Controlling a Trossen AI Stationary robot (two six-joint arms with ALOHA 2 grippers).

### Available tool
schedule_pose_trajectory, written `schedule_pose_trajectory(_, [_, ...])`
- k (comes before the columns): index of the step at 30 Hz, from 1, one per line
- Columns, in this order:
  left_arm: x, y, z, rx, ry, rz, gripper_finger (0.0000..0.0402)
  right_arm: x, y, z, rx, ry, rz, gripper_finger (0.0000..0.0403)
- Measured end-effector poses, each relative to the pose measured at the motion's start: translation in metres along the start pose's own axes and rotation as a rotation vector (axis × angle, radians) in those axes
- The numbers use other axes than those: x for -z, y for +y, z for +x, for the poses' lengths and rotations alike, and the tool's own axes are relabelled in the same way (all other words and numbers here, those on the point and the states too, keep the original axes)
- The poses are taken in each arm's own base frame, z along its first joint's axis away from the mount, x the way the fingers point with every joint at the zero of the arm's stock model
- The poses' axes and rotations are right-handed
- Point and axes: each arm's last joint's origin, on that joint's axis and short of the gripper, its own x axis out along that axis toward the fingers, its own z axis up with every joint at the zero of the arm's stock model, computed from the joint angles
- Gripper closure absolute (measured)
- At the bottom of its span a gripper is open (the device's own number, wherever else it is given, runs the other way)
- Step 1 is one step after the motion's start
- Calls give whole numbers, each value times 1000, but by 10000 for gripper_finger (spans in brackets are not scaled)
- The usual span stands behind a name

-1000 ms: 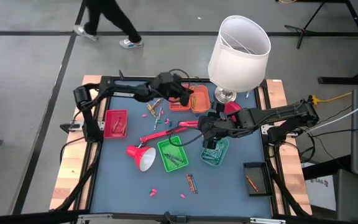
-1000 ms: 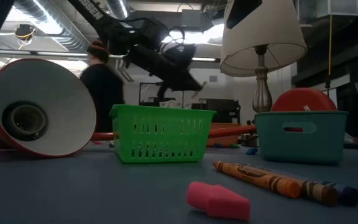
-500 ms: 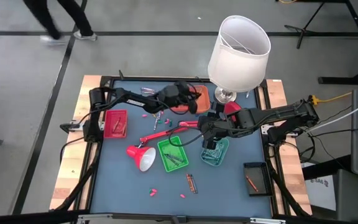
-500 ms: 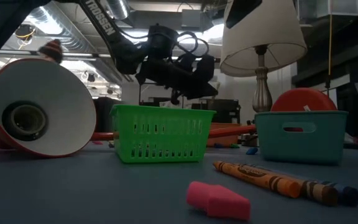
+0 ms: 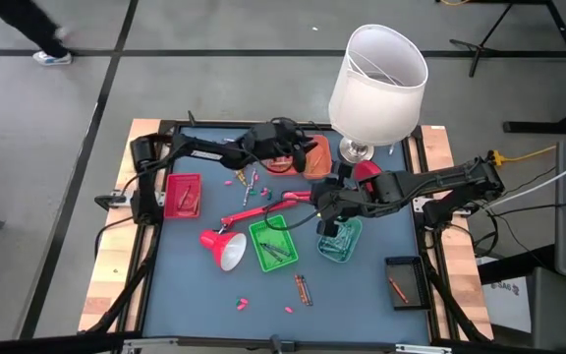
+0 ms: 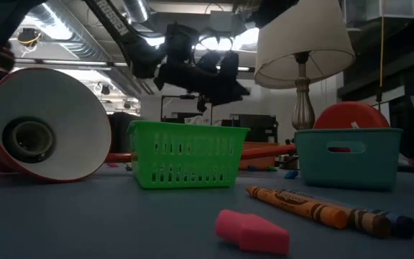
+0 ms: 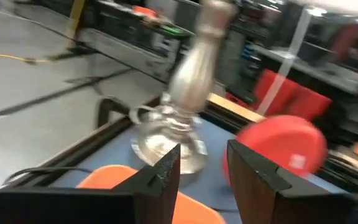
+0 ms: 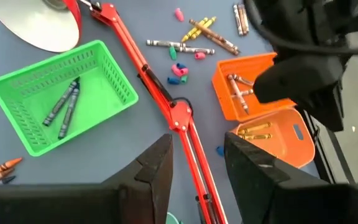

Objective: Sort crayons
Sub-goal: Put the brown crayon into the red bin

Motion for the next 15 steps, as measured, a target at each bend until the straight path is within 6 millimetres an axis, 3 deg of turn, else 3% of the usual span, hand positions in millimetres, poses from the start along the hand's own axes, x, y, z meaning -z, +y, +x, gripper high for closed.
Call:
schedule_pose_trajectory(4, [-29,2,-24,55,128,41,288,-6,-1,1,-9,-56,-55,262])
schedule_pose_trajectory(7, [-55,-1,-57,44,239,119,294,-16,-3,3,-38,-129,-93,262])
schedule_pose_trajectory(15, [-113,-45,-174,-9,329,294,300,-43,-28,24,-216,-317,-128,262])
